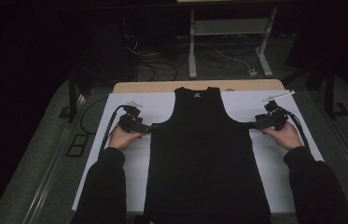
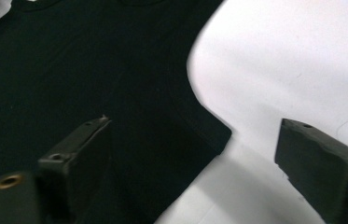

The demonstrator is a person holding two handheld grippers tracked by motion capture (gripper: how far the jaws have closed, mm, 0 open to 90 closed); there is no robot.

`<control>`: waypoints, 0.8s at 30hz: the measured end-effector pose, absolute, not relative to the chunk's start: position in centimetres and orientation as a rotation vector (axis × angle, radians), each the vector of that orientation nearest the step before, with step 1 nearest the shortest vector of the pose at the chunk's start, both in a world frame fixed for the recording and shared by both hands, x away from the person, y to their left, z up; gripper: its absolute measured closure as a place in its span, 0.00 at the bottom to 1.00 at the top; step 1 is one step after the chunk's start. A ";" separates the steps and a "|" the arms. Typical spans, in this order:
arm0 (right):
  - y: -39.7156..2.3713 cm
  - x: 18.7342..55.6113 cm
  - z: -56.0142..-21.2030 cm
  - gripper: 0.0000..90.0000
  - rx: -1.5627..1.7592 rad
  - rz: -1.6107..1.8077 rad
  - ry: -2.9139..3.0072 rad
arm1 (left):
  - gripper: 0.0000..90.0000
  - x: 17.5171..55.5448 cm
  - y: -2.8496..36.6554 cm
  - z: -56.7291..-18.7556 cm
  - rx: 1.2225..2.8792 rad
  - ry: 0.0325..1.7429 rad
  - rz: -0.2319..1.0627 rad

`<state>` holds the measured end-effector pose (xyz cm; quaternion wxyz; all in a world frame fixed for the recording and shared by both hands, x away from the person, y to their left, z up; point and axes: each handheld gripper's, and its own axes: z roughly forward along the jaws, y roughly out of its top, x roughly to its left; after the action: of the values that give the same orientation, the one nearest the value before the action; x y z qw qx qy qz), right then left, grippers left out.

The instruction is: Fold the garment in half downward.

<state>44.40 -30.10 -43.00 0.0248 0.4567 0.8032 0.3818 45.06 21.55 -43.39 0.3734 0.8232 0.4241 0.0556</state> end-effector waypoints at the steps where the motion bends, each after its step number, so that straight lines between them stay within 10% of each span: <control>1: -30.1 44.4 -43.1 0.14 1.414 1.174 2.490 | 0.07 45.1 21.6 -43.5 2.109 1.089 0.135; 24: -29.0 45.1 -44.8 0.58 1.461 1.104 2.430 | 0.49 45.6 21.8 -44.4 2.102 1.084 0.118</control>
<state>45.11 -28.97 -44.76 0.0495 0.4797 0.7976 0.3624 45.58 21.75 -44.35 0.3771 0.8222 0.4238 0.0463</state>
